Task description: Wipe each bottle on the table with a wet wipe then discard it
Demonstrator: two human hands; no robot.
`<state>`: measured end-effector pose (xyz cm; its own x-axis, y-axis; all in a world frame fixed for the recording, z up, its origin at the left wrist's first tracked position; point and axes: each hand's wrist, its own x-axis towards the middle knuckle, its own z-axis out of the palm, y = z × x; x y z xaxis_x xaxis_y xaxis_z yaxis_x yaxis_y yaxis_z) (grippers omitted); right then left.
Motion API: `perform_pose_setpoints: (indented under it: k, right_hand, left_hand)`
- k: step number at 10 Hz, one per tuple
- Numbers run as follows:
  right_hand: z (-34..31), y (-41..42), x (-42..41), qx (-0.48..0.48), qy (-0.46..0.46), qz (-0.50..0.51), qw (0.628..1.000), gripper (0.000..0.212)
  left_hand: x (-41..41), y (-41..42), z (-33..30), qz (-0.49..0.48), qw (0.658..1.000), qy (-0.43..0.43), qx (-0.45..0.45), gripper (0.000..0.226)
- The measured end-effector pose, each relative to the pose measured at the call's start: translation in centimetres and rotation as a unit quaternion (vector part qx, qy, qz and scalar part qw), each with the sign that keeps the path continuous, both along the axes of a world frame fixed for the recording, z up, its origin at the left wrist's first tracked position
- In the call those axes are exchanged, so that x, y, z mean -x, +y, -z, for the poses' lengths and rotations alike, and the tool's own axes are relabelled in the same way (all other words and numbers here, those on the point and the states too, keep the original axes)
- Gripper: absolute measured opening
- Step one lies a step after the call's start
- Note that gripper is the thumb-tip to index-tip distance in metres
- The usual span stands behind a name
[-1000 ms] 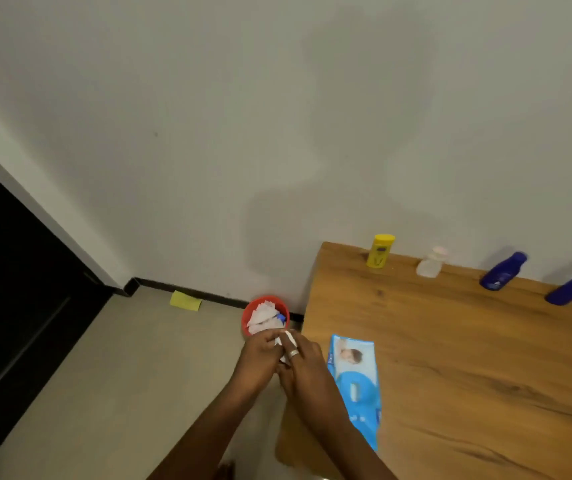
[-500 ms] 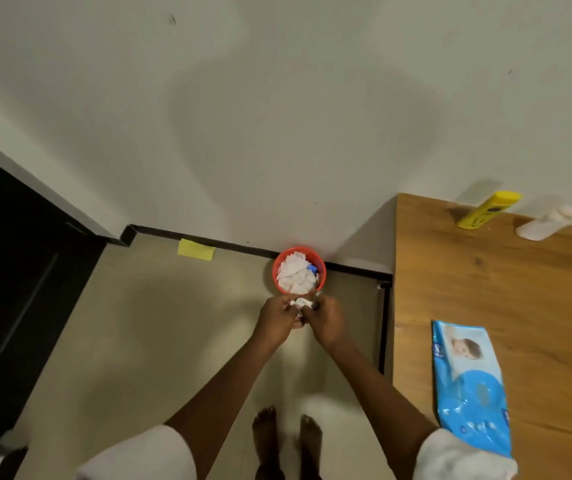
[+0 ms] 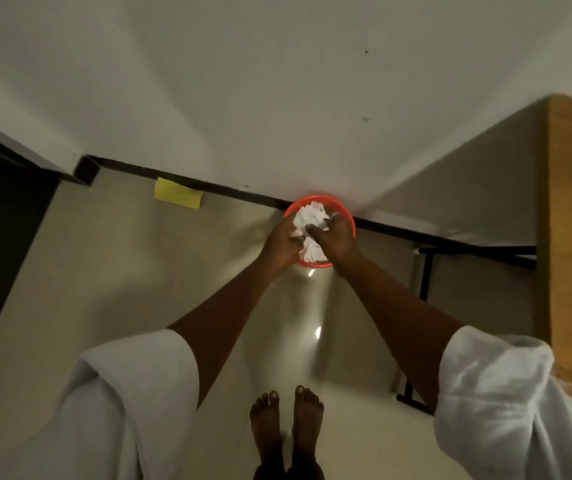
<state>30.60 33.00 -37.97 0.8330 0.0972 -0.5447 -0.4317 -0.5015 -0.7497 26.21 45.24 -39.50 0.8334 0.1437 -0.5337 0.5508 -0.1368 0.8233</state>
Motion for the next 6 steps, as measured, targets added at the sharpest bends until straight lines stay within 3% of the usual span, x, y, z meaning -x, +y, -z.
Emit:
perform_pose_setpoints:
  k: [1, 2, 3, 4, 6]
  right_hand:
    - [3.8, -0.9, -0.7, 0.023, 0.018, -0.017, 0.999, 0.059]
    - [5.4, -2.1, 0.7, 0.089, 0.017, -0.104, 0.990, 0.046]
    - [3.9, -2.7, 2.9, 0.165, -0.016, -0.213, 0.963, 0.050]
    - [-0.4, -3.3, 3.5, 0.217, -0.077, -0.296, 0.927, 0.054]
    - [-14.4, -5.1, 3.9, 0.259, -0.209, -0.337, 0.881, 0.055]
  left_hand:
    - [0.3, 0.8, 3.5, 0.083, 0.996, 0.012, -0.024, 0.060]
    - [1.9, 0.5, 4.2, 0.163, 0.967, -0.007, -0.194, 0.057]
    - [3.5, -0.1, 2.4, 0.232, 0.921, -0.029, -0.313, 0.056]
    - [4.0, 0.7, -2.1, 0.256, 0.884, -0.052, -0.387, 0.057]
    - [4.4, 2.4, -13.6, 0.255, 0.809, -0.120, -0.516, 0.066]
